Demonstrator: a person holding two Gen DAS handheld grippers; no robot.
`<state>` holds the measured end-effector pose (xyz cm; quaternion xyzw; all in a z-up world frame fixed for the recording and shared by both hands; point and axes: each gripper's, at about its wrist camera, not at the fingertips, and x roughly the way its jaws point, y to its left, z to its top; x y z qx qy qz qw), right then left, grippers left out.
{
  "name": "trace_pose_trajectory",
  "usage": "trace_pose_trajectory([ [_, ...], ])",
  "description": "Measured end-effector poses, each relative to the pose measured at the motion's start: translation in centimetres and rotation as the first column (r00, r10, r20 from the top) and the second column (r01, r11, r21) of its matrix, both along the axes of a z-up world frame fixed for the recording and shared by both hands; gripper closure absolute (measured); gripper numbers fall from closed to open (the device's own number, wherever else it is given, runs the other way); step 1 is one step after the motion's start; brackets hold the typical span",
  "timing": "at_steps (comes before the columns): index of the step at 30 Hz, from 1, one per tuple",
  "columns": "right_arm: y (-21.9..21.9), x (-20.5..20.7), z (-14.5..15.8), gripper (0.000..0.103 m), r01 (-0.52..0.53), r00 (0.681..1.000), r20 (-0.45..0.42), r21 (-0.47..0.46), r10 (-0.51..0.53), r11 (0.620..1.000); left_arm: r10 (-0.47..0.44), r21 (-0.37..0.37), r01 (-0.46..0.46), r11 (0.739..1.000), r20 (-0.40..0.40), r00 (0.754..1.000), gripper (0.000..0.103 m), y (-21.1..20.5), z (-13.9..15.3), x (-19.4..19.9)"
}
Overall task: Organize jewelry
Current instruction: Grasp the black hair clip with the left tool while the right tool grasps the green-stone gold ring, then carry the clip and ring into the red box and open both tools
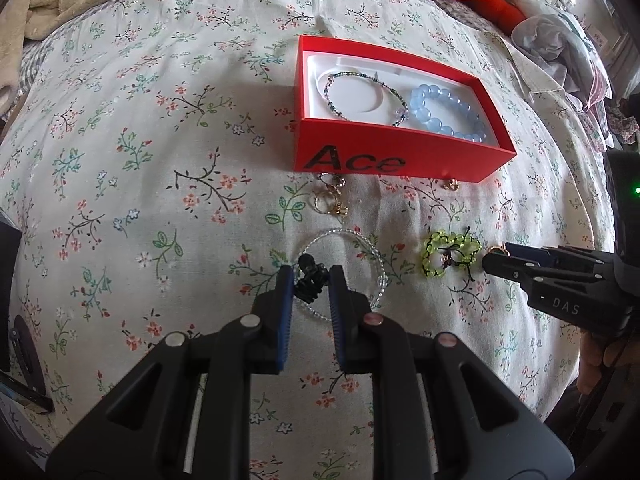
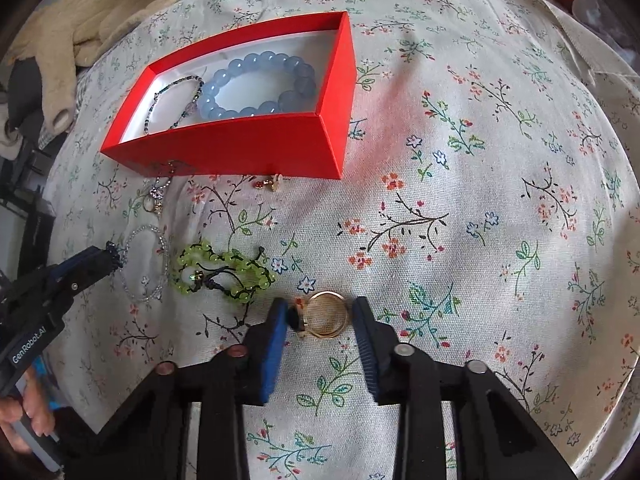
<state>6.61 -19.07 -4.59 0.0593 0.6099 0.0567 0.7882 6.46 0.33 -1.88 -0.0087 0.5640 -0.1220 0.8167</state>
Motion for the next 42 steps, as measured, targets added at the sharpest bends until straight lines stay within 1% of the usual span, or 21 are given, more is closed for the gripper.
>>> trace_pose_trajectory([
  [8,0.6,-0.7,1.5,0.072,-0.028,0.999,0.044,-0.021,0.028,0.999,0.015,-0.015,-0.015,1.0,0.01,1.0,0.084,0.4,0.6,0.1],
  [10,-0.2,-1.1,2.2,0.072,-0.029,0.998,0.055,-0.014,0.029,0.999,0.018,-0.021,-0.018,1.0,0.015,1.0,0.084,0.5,0.8,0.2],
  [14,-0.4,-1.2,3.3,0.072,-0.022,0.997,0.077,0.003,0.022,1.0,0.027,-0.04,-0.026,0.999,0.029,0.999,0.084,0.6,1.3,0.4],
  [20,-1.2,-0.9,5.2,0.072,-0.013,0.993,0.117,0.035,0.009,0.999,0.052,-0.088,-0.046,0.995,0.064,0.997,0.084,0.7,2.7,0.9],
  [29,-1.2,0.0,6.9,0.072,0.016,0.987,0.159,0.078,-0.028,0.997,0.094,-0.156,-0.079,0.985,0.092,0.991,0.084,0.7,4.0,1.9],
  [33,-0.9,0.5,7.9,0.072,0.008,0.981,0.192,0.07,-0.021,0.998,0.113,-0.19,-0.091,0.978,0.108,0.988,0.084,0.5,4.4,2.6],
  [37,-0.9,1.2,8.8,0.072,0.01,0.975,0.219,0.09,-0.03,0.996,0.126,-0.219,-0.097,0.971,0.12,0.985,0.084,-0.1,4.4,3.4],
  [42,-1.2,2.6,8.8,0.072,0.021,0.974,0.22,0.126,-0.049,0.992,0.124,-0.228,-0.088,0.97,0.149,0.981,0.084,-1.4,4.2,4.5],
])
